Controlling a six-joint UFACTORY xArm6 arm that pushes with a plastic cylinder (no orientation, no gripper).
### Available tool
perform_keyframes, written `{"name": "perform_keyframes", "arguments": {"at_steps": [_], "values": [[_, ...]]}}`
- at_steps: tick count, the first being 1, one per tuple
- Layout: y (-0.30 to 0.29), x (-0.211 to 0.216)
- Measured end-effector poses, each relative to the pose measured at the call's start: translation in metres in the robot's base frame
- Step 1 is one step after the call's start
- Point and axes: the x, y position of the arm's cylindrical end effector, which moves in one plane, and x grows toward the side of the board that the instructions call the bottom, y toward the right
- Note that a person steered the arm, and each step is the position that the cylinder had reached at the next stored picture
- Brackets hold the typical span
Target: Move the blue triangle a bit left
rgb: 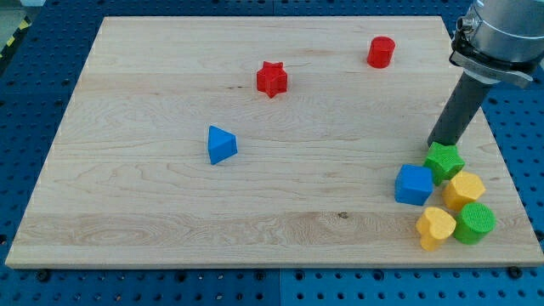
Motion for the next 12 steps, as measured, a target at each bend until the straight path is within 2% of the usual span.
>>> {"name": "perform_keyframes", "arguments": {"at_steps": [2, 3, 4, 5, 7, 8, 9, 10, 11, 12], "values": [[-0.045, -0.04], [-0.113, -0.055], [-0.149, -0.056], [-0.157, -0.056], [-0.25, -0.057], [-0.3, -0.036], [-0.346, -0.039], [-0.344, 0.0], [-0.29, 0.033], [-0.25, 0.038]]}}
